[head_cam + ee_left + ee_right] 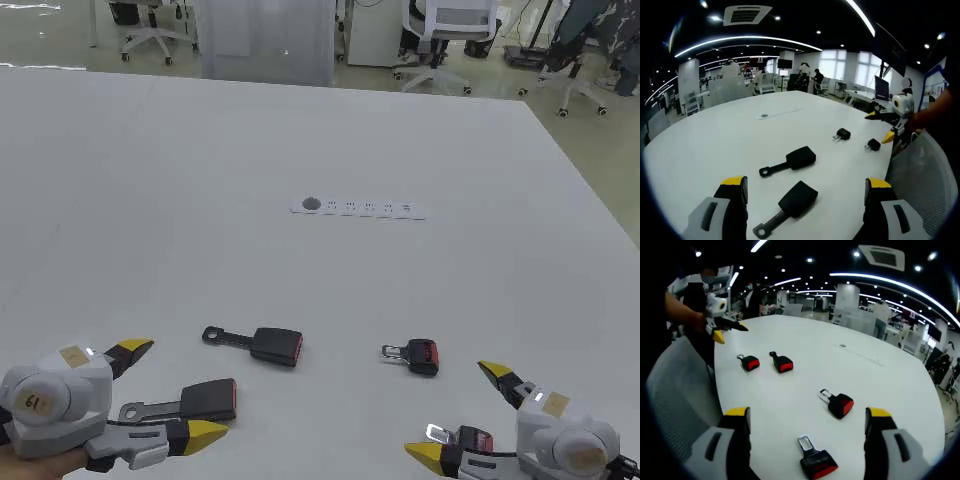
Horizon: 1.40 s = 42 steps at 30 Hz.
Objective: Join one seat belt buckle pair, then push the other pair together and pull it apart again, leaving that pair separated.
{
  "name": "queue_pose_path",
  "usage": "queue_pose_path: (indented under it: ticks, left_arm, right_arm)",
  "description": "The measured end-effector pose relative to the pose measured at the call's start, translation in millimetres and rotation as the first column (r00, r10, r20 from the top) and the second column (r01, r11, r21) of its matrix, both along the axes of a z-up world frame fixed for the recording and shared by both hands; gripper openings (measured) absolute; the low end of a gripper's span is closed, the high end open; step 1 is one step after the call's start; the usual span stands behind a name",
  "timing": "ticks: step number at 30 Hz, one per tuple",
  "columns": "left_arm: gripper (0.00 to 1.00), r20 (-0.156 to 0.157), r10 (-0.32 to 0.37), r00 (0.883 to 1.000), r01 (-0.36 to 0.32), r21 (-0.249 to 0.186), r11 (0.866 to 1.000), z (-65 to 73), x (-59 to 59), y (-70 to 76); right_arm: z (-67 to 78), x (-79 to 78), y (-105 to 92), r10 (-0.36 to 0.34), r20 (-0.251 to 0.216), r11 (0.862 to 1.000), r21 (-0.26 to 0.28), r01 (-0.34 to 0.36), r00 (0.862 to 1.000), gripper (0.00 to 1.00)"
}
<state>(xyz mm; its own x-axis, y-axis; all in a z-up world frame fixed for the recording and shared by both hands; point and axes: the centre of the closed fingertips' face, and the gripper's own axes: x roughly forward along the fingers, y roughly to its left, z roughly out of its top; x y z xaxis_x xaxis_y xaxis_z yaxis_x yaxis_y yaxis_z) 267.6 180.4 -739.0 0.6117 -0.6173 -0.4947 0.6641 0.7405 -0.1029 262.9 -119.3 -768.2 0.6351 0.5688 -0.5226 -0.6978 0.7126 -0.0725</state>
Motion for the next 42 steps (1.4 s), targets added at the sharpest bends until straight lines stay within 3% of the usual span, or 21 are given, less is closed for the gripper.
queue_pose_path:
  ticks: [42]
  left_arm:
    - [0.99,0.002,-0.004,1.000,0.004,0.006,1.000,2.8,-3.6,-8.2]
  right_arm:
    - [-0.2,-1.1,-8.0,-0.001,0.000,1.000,0.000,0.001,1.000,0.95]
